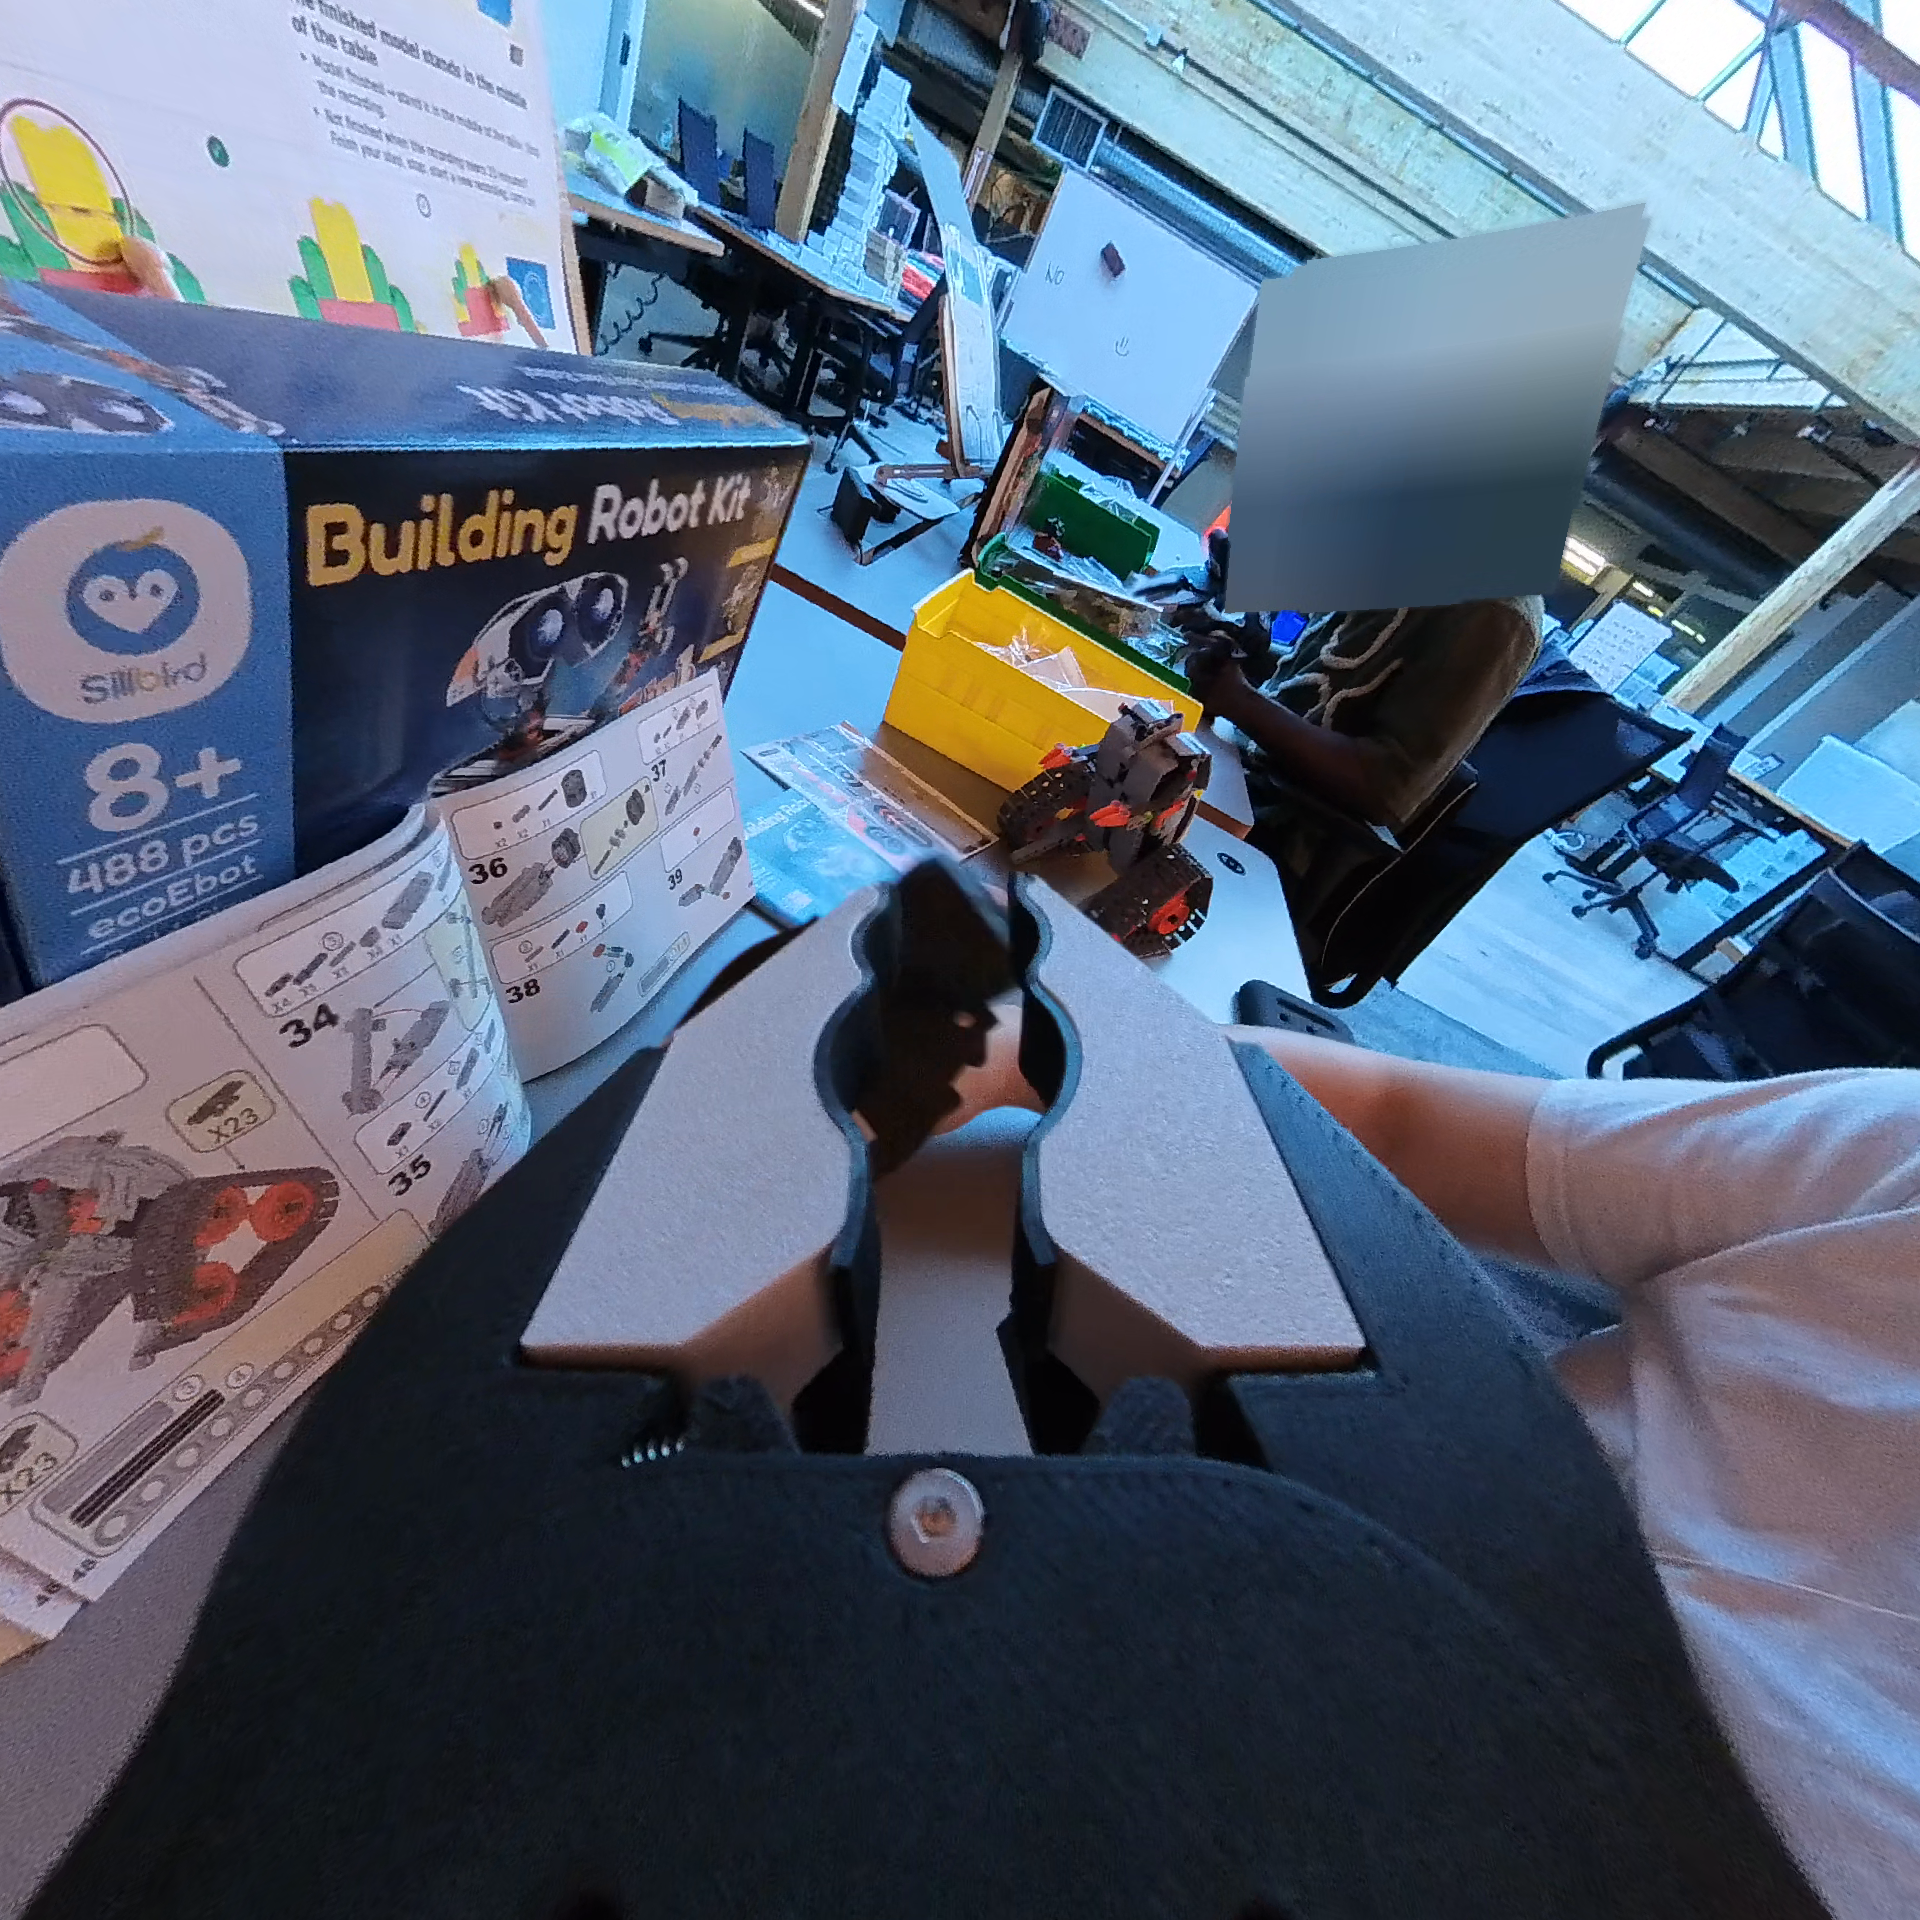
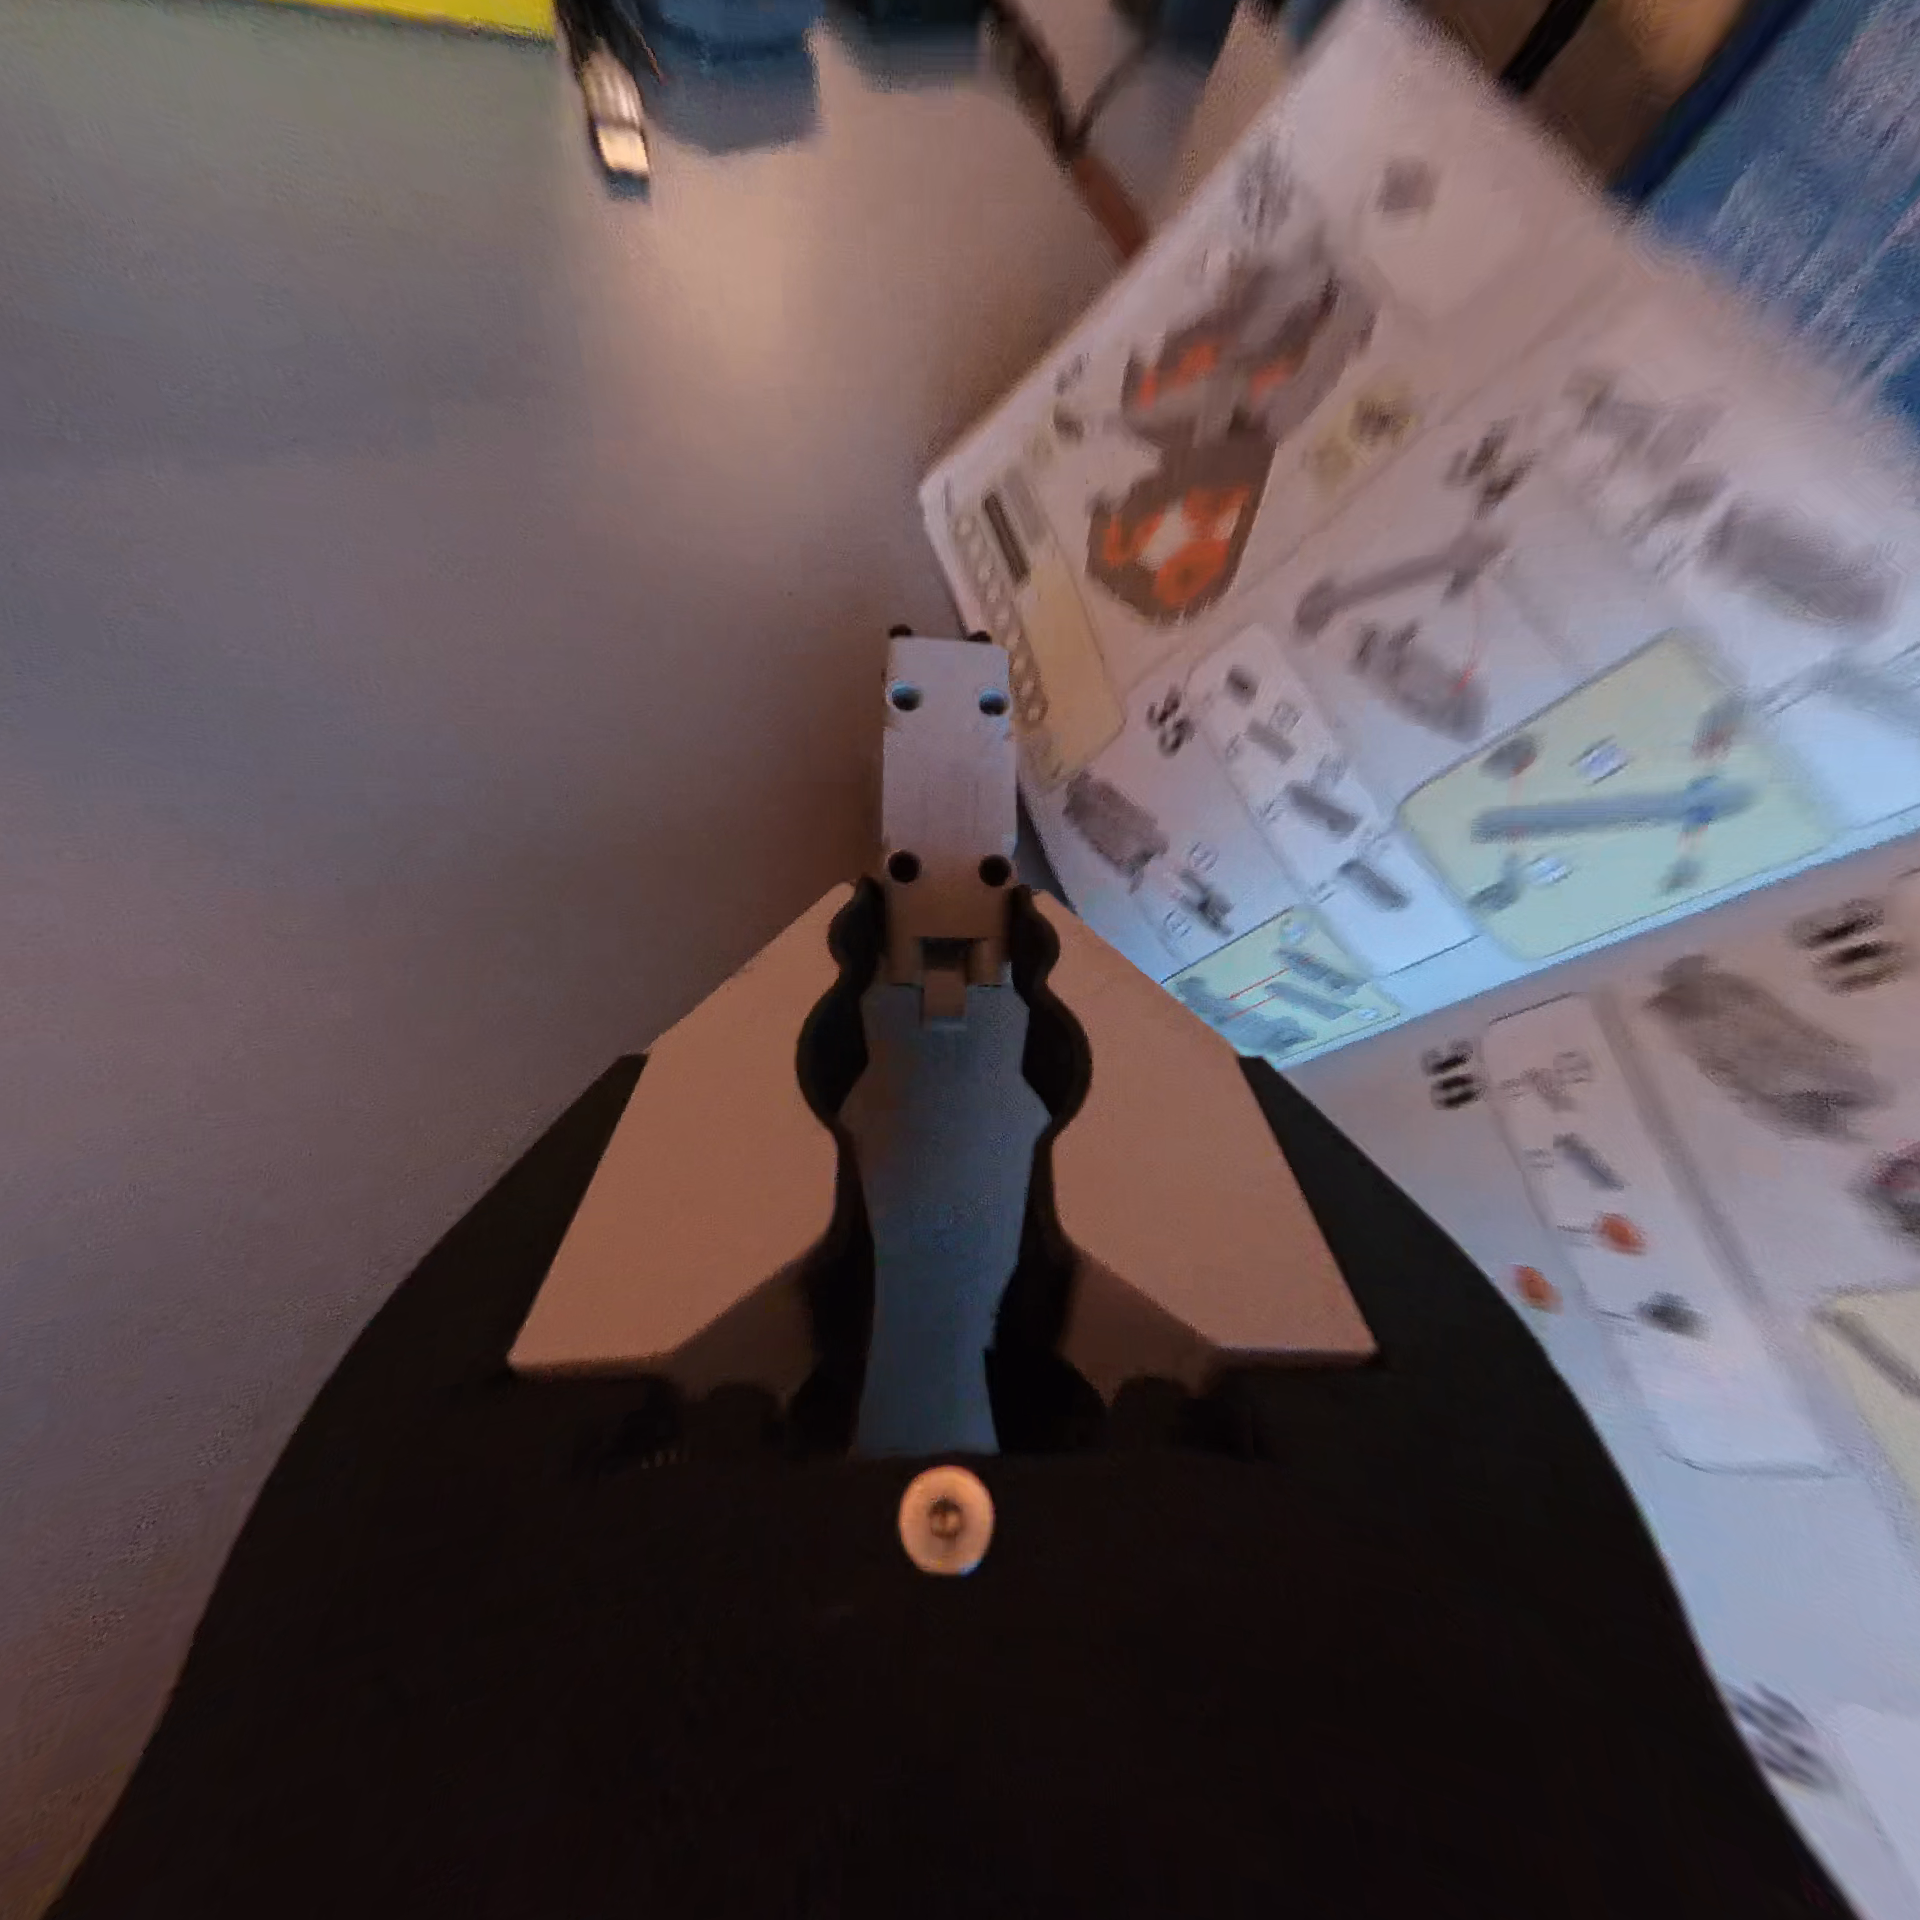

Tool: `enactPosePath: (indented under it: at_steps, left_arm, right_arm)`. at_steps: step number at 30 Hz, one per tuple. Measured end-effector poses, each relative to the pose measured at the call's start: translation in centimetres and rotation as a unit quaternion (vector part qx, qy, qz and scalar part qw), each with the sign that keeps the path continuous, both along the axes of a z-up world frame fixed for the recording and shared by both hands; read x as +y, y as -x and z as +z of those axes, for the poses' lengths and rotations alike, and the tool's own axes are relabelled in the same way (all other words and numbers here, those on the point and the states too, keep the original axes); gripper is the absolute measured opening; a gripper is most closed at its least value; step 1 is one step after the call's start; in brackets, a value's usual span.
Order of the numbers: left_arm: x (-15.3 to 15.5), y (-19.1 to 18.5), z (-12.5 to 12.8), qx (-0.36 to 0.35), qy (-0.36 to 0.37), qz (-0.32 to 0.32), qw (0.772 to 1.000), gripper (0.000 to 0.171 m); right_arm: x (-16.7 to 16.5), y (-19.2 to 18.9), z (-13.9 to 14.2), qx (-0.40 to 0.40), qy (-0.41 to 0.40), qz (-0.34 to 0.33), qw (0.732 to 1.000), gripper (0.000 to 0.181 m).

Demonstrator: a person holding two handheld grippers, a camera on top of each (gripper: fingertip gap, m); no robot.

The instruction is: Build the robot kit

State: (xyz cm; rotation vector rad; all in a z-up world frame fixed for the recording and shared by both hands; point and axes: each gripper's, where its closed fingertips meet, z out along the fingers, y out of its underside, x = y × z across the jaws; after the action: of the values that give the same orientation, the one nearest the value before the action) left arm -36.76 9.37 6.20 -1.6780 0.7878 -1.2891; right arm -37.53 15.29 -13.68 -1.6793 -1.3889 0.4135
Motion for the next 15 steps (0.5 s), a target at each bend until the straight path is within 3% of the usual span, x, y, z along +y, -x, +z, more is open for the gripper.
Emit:
enactPosePath:
  at_steps: [2,7,12,15]
  left_arm:
    - [-0.2,0.1,0.3,-0.006,-0.005,-0.002,1.000,0.020]
    - [-1.2,0.8,2.7,-0.023,-0.079,0.001,0.997,0.035]
    - [-4.2,0.7,5.1,-0.054,-0.172,-0.020,0.983,0.058]
    - [-6.3,-0.2,5.0,-0.086,-0.192,-0.038,0.977,0.067]
  right_arm:
    - [-1.3,-0.3,3.3,0.011,-0.101,0.002,0.995,0.024]
    - [-5.8,-2.0,11.6,0.034,-0.236,-0.018,0.971,0.024]
    - [-9.7,-3.5,17.4,0.113,-0.261,-0.032,0.958,0.025]
    - [-12.9,-3.7,19.4,0.217,-0.196,0.021,0.956,0.024]
